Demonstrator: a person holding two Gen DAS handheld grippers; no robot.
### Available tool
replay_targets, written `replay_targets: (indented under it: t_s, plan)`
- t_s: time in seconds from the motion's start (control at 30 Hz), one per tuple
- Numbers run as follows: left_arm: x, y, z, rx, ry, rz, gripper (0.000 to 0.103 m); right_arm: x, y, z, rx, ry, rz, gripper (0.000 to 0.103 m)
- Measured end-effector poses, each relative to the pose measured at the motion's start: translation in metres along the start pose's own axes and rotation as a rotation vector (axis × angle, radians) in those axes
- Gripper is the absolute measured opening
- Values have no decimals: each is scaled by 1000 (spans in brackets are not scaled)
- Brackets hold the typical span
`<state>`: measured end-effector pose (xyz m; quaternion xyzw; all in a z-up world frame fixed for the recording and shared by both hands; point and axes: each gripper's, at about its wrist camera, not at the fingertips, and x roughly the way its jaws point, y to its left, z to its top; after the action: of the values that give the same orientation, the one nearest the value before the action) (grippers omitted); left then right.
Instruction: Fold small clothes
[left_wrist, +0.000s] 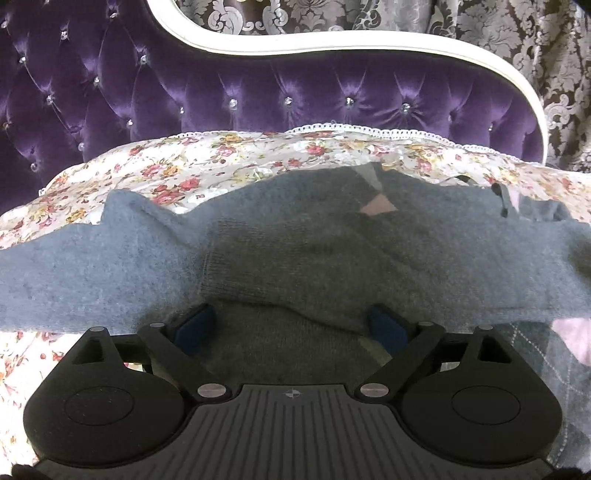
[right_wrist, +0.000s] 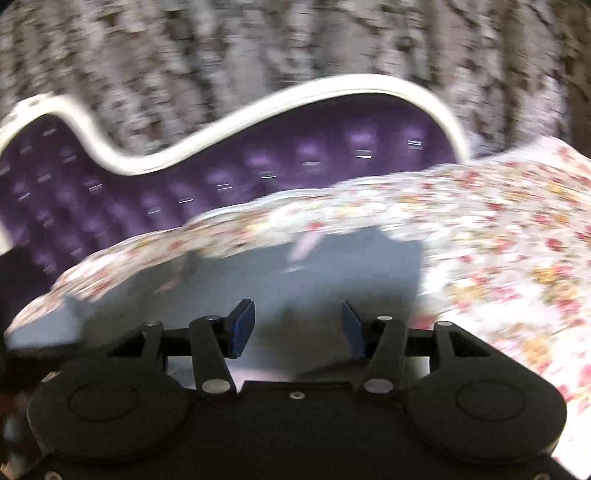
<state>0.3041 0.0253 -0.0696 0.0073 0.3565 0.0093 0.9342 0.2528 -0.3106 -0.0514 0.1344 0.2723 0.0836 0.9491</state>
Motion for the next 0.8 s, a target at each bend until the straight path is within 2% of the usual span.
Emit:
replay_targets:
  t_s: [0.1,0.23,0.4,0.47,0.63,0.67,0.7,0.77,0.8]
  plan:
    - [3,0,2,-1,2,3,94,26,-31,11,72,61,-43,54]
    - [3,-2,0,-1,-1,6,94,53,-48,13,111,134,-50,49]
    - [4,-1,1,2,0,3,94,57,-47,15,123,123,-69,47]
    - [3,-1,1,2,-2,4,94,54,-47,17,128,94,-108,49]
    - [3,0,0,-1,-7,-3,94,66,-50,15,101,129,-135,52]
    - [3,0,1,0,-4,-2,94,66,-49,15,91,131,-123,47]
    - [3,0,2,2,0,-1,94,67,-48,15,85,141,-89,21]
    - [2,0,3,6,8,-9,94,68,-47,14,83,155,-46,17]
    - [2,1,3,9,9,-19,94,66,-45,15,51,150,-77,16]
